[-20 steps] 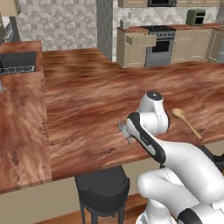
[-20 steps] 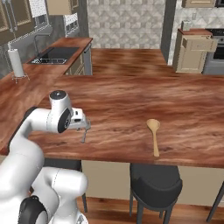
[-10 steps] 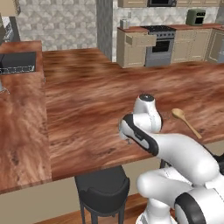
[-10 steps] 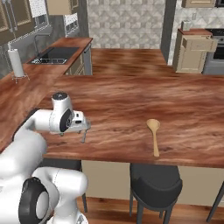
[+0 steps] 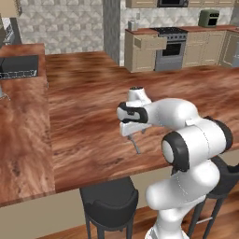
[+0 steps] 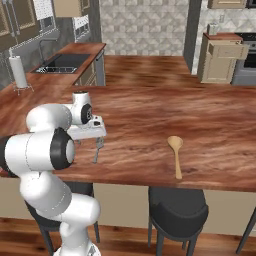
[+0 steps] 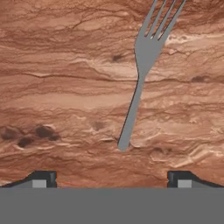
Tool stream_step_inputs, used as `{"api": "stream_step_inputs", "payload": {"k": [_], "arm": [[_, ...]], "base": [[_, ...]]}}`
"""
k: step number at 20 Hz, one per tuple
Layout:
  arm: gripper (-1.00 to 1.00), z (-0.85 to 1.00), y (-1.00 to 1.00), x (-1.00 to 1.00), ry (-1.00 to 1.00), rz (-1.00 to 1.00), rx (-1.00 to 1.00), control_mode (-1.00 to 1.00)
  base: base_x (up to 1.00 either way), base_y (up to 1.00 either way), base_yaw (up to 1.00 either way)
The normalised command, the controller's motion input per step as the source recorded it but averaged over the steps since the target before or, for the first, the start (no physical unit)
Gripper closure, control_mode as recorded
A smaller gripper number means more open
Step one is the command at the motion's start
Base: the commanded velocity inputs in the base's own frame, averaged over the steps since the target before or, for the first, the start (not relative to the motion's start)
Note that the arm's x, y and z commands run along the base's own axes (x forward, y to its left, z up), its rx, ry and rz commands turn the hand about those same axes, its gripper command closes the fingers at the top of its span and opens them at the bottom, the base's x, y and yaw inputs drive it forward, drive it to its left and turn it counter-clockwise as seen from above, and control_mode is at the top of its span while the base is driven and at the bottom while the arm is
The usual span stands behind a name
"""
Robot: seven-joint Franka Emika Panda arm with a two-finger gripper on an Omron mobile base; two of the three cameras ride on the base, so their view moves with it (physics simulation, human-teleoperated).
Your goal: Pick up the metallic utensils from the counter and place them in the open drawer. Make sure not to pick up any wooden utensils.
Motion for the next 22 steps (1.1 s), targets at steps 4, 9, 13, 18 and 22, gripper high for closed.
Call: {"api": "stream_step_inputs", "payload": {"k": [4,9,13,18,22], "arm": [[-1.0,-0.35,0.0,0.44,-0.15,-0.18,0.04,-1.0],[-1.0,-0.71,0.0,0.18,-0.17,-0.16,0.07,-1.0],[-1.0,-0.77,0.0,0.0,-0.09,-0.13,0.04,-1.0],[-1.0,-0.67,0.0,0.0,-0.1,-0.11,0.02,-1.0],[-1.0,-0.56,0.0,0.0,-0.09,-0.1,0.0,-1.0]], "base": [[0.0,0.0,0.0],[0.0,0.0,0.0],[0.0,0.0,0.0],[0.0,0.0,0.0],[0.0,0.0,0.0]]}}
